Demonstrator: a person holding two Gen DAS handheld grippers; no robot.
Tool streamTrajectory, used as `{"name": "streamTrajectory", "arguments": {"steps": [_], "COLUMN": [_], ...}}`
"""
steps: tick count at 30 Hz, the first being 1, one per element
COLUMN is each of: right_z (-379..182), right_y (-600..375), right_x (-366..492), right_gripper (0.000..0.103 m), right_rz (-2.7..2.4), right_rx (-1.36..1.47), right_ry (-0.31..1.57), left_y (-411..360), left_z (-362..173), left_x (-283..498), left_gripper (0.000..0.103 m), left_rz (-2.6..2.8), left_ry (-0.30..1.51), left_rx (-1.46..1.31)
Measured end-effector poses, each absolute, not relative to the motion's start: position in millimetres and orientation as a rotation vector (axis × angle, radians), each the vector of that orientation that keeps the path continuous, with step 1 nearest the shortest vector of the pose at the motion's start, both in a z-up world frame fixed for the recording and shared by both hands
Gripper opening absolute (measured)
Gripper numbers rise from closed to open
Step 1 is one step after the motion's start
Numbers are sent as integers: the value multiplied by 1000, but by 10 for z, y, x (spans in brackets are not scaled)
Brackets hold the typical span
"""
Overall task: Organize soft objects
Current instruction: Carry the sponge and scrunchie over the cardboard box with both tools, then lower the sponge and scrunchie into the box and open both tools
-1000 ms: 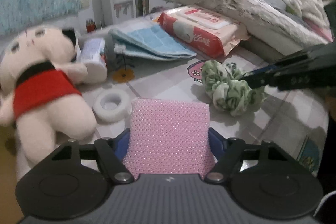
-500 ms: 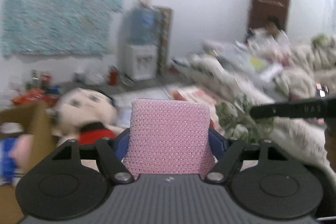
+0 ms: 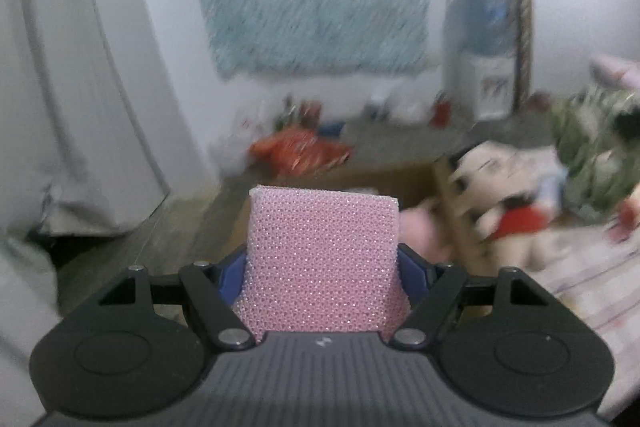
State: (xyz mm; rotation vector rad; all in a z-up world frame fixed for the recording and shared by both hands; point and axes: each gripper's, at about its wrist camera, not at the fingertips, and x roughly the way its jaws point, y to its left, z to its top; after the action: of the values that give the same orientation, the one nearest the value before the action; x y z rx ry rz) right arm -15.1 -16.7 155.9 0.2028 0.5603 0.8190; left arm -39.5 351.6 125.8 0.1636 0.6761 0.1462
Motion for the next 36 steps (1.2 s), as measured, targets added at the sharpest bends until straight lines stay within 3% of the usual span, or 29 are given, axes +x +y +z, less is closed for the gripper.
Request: {"name": "streamTrajectory", "arguments": {"steps": [5, 10, 13, 17, 20, 22, 26, 27, 29, 31, 33, 35, 36], "right_z": [1373, 991, 789, 575, 427, 356, 255, 234, 211, 213, 237, 246, 257], "right_y": [673, 1323, 1591, 1724, 1806, 1870, 1891, 1893, 1864, 1798, 1756, 1734, 1724], "right_x": [205, 505, 587, 666, 744, 801, 859, 885, 909, 914, 894, 885, 877], "right_gripper": [13, 13, 13, 14, 15, 15, 15, 15, 15, 15, 15, 15, 15], "right_rz": [859, 852, 859, 866, 866, 857, 848, 844, 834, 832, 831, 833, 837], "right_rx": [200, 186, 176, 178, 162, 128, 120, 117, 117, 114, 107, 103, 99], "right_ry": [661, 797, 846, 892, 919, 923, 941, 942, 946, 946, 941, 939, 936], "left_y": [3767, 3906, 4007, 4145, 4121, 4147, 4154, 4157, 4153, 4057, 3947, 3868, 3842], "left_z": [461, -106, -243, -264, -238, -223, -243, -227, -165, -148, -192, -253, -299], "left_x": [278, 734, 813, 731, 649, 584, 593, 612, 572, 560, 569, 592, 609], "left_gripper": [77, 80, 83, 97, 99, 96, 76, 77, 92, 98, 93, 72, 68], "left_rz": [81, 90, 100, 52, 31, 26, 4, -2, -23, -51, -60, -90, -93], "left_ry": [901, 1013, 1034, 1074, 1080, 1087, 1108, 1111, 1091, 1067, 1075, 1115, 1131], "left_rx": [198, 282, 284, 218, 285, 310, 301, 279, 248, 283, 336, 349, 350]}}
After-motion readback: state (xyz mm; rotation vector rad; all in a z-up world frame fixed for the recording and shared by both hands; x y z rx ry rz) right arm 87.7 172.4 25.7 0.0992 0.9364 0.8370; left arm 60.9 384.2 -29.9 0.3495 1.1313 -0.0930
